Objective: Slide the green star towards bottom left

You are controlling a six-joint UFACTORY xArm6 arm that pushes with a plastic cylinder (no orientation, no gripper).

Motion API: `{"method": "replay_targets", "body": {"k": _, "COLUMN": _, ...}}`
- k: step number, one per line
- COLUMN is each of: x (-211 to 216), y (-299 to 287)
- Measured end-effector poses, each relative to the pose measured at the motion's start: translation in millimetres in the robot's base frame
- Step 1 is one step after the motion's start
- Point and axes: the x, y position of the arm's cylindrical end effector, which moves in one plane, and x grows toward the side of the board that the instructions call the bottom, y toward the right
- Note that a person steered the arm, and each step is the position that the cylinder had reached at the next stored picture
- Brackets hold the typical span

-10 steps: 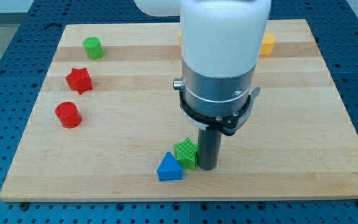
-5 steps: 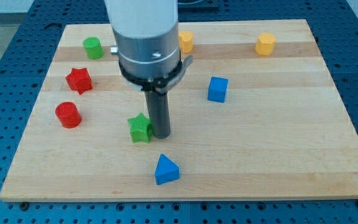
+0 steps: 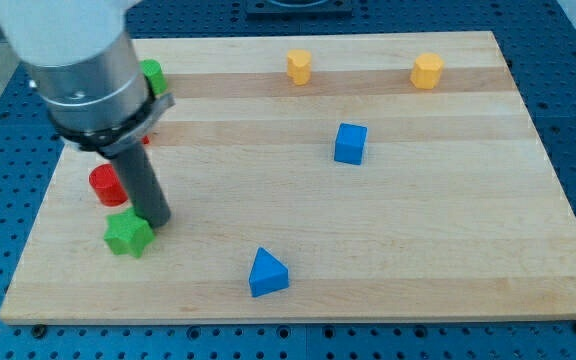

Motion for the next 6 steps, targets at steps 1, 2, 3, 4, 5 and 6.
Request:
{"method": "replay_targets", "body": {"k": 1, "x": 3, "y": -2}}
{"method": "replay_targets", "body": {"k": 2, "x": 15, "y": 12}}
{"method": "replay_targets", "body": {"k": 3, "x": 31, "y": 10}}
{"method": "replay_targets", "body": {"k": 4, "x": 37, "y": -7}}
{"method": "replay_targets", "body": {"k": 5, "x": 37, "y": -29}}
{"method": "replay_targets", "body": {"k": 6, "x": 37, "y": -27}}
